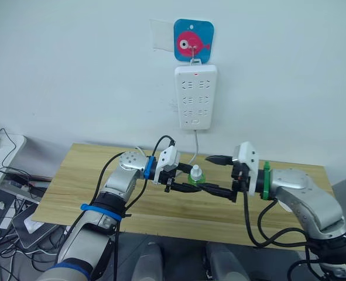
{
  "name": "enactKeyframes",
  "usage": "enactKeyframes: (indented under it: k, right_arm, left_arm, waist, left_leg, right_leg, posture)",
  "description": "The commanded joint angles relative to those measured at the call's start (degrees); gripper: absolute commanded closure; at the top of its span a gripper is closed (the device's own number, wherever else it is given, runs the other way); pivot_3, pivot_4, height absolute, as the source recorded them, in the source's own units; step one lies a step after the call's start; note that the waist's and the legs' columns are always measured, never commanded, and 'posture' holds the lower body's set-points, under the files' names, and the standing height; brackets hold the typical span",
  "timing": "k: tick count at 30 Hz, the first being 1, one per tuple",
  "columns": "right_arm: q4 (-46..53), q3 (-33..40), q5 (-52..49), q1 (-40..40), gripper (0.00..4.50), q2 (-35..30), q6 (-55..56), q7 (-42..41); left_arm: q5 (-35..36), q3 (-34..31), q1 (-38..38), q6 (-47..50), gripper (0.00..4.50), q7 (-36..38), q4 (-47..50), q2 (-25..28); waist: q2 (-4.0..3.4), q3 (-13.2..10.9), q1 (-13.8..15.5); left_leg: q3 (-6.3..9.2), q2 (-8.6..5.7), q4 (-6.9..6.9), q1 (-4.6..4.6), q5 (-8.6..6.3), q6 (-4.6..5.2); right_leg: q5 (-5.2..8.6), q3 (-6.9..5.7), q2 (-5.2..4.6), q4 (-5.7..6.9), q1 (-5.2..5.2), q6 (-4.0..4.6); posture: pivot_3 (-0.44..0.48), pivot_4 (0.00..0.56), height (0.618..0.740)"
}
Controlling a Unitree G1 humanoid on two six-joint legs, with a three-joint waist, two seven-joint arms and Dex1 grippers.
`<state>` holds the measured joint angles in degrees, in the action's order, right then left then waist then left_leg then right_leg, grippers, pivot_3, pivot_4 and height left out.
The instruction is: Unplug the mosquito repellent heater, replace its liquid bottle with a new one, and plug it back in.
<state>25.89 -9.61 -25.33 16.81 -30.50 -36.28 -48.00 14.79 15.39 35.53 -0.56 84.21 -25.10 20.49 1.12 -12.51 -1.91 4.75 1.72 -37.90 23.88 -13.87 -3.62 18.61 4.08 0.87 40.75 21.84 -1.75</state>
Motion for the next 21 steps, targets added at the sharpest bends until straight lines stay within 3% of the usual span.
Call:
enactKeyframes:
  k: [1,7,17,21]
  right_arm:
    - [-1.1,-1.8,2.1,2.3,0.05,2.2,1.5,2.6]
    - [-3.1,-2.2,4.1,3.5,0.05,4.3,2.1,5.1]
    - [5.7,8.7,-2.5,-3.9,0.05,-7.0,-3.6,2.4]
    - [8.5,10.3,-7.5,-5.5,0.05,-8.3,-6.5,1.4]
  left_arm:
    - [0.4,-0.9,0.9,-0.8,2.25,0.2,0.9,0.0]
    - [0.4,-0.8,0.4,-0.6,2.25,0.4,1.7,0.2]
    - [0.6,-0.7,-0.4,-0.5,2.25,0.4,2.3,0.5]
    - [0.4,-0.6,-0.3,-1.0,2.25,0.5,1.8,0.2]
  waist:
    - [0.00,0.0,0.0]
    - [0.00,0.0,0.1]
    - [0.00,0.0,0.2]
    - [0.00,0.0,-0.1]
  left_leg:
    - [0.00,0.00,0.00,0.00,0.00,0.00]
    - [0.01,-0.01,0.00,0.01,0.00,0.00]
    - [0.01,-0.04,0.00,0.02,0.00,0.00]
    - [0.00,0.00,0.01,-0.01,0.00,0.01]
  right_leg:
    - [0.00,-0.01,0.00,0.00,0.00,0.00]
    - [0.00,-0.01,-0.02,-0.02,0.00,0.00]
    - [0.00,-0.01,-0.05,-0.02,-0.01,0.00]
    - [0.00,0.00,0.00,0.01,0.00,0.00]
  posture:
    - [0.026,0.166,0.740]
    - [0.037,0.161,0.740]
    - [0.023,0.153,0.740]
    - [0.023,0.153,0.740]
